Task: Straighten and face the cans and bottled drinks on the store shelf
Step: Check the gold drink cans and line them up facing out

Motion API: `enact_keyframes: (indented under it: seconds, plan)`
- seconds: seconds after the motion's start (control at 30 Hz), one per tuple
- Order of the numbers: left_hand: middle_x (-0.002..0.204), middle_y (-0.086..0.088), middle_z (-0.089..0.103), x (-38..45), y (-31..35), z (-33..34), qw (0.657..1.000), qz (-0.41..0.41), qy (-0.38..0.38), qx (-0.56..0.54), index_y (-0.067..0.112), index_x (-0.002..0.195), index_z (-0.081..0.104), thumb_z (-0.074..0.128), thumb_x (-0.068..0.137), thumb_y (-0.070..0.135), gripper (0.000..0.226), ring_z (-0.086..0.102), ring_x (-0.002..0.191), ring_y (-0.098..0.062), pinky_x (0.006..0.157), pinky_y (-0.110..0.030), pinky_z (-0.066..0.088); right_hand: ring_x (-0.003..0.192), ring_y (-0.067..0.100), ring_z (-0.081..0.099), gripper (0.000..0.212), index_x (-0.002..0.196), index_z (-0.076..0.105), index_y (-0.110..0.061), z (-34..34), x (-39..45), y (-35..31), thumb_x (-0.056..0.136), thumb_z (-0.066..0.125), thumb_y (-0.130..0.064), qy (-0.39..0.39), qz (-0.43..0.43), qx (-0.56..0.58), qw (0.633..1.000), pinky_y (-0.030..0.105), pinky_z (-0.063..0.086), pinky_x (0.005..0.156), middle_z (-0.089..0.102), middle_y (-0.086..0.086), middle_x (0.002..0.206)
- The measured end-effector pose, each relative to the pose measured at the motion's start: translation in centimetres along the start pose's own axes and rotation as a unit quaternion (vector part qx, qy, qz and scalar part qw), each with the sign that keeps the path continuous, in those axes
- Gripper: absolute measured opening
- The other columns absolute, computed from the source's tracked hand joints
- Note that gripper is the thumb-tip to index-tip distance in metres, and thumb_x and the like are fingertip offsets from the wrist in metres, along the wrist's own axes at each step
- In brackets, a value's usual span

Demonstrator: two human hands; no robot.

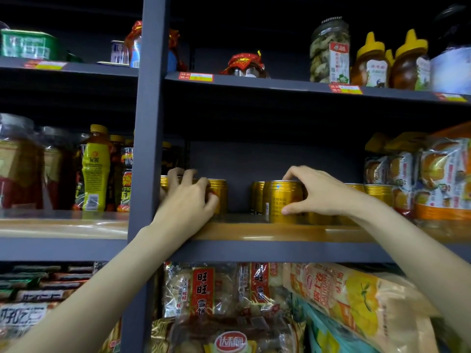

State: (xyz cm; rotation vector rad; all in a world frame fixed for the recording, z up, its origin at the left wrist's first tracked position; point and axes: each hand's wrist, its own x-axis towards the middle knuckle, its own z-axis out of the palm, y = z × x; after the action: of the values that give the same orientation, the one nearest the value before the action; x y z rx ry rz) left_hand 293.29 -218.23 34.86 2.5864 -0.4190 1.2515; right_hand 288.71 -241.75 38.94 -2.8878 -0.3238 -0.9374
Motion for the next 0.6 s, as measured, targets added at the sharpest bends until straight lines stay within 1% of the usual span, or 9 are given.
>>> enact_keyframes:
  seconds: [0.07,0.1,0.17,0.23,0.3,0.4,0.5,0.57,0.6]
  plan:
    - [0.141,-0.003,0.038,-0.1,0.1,-0.1,1.000,0.002,0.007,-0.008,0.018,0.126,0.051,0.040,0.094,0.034,0.037,0.016,0.134,-0.026,0.104,-0.049,0.023,0.108,0.016,0.050,0.048,0.109,0.042,-0.031,0.0,-0.2,0.1,0.076,0.074,-0.041,-0.023,-0.005,0.021,1.000,0.035,0.044,0.092,0.052,-0.007,0.110]
    - [0.138,-0.003,0.041,-0.1,0.1,-0.1,1.000,0.004,0.017,-0.016,0.017,0.123,0.054,0.042,0.093,0.033,0.035,0.018,0.132,-0.026,0.102,-0.048,0.024,0.106,0.016,0.050,0.048,0.108,0.041,-0.031,0.0,-0.1,0.1,0.076,0.075,-0.041,-0.020,-0.005,0.026,0.999,0.035,0.045,0.092,0.052,-0.008,0.107]
    - [0.135,-0.004,0.044,-0.1,0.1,-0.3,0.998,0.006,0.038,-0.042,0.015,0.119,0.057,0.047,0.092,0.030,0.032,0.022,0.130,-0.025,0.102,-0.045,0.022,0.106,0.017,0.050,0.047,0.109,0.043,-0.030,0.3,0.3,0.1,0.076,0.074,-0.040,-0.011,0.001,0.018,1.000,0.039,0.042,0.097,0.051,-0.009,0.105]
    - [0.134,-0.006,0.044,-0.1,0.0,-0.4,0.997,0.005,0.049,-0.059,0.014,0.119,0.057,0.050,0.090,0.028,0.032,0.022,0.129,-0.025,0.101,-0.041,0.019,0.111,0.018,0.051,0.047,0.114,0.047,-0.028,0.6,0.8,0.1,0.077,0.073,-0.039,-0.001,0.006,-0.011,1.000,0.045,0.032,0.108,0.052,-0.009,0.105]
    - [0.138,-0.009,0.039,-0.1,-0.1,-0.4,0.996,-0.003,0.055,-0.068,0.013,0.123,0.053,0.052,0.089,0.026,0.036,0.017,0.132,-0.029,0.105,-0.039,0.018,0.116,0.019,0.051,0.050,0.119,0.048,-0.026,1.0,1.2,0.2,0.078,0.073,-0.040,0.010,0.013,-0.034,0.999,0.049,0.026,0.111,0.055,-0.008,0.109]
    - [0.145,-0.015,0.026,0.0,-0.1,-0.7,0.993,-0.048,0.044,-0.101,0.012,0.133,0.039,0.051,0.091,0.023,0.046,0.007,0.137,-0.036,0.111,-0.045,0.015,0.119,0.020,0.049,0.054,0.124,0.046,-0.026,1.2,1.3,0.3,0.079,0.072,-0.040,0.009,0.023,-0.038,0.999,0.049,0.027,0.111,0.057,-0.004,0.120]
    - [0.143,-0.019,0.025,0.2,0.1,-1.3,0.987,-0.077,0.010,-0.142,0.010,0.137,0.030,0.046,0.093,0.011,0.047,0.017,0.134,-0.040,0.110,-0.043,0.020,0.126,0.021,0.045,0.056,0.129,0.045,-0.025,0.9,1.2,-0.2,0.081,0.070,-0.040,0.004,0.021,-0.059,0.998,0.049,0.015,0.116,0.053,-0.001,0.128]
    - [0.139,-0.019,0.030,0.3,-0.1,-1.3,0.987,-0.074,0.006,-0.144,0.009,0.138,0.030,0.044,0.093,0.006,0.047,0.025,0.130,-0.039,0.107,-0.040,0.025,0.133,0.020,0.039,0.058,0.134,0.044,-0.024,0.6,1.6,-1.1,0.083,0.068,-0.038,0.033,-0.005,-0.051,0.998,0.046,0.004,0.117,0.048,0.001,0.138]
    - [0.137,-0.019,0.033,0.3,-0.3,-1.2,0.987,-0.069,0.007,-0.146,0.009,0.138,0.030,0.044,0.093,0.006,0.047,0.028,0.129,-0.038,0.105,-0.039,0.027,0.135,0.020,0.036,0.058,0.136,0.043,-0.024,0.5,2.0,-1.9,0.084,0.067,-0.037,0.049,-0.031,-0.023,0.998,0.043,0.005,0.117,0.045,0.001,0.141]
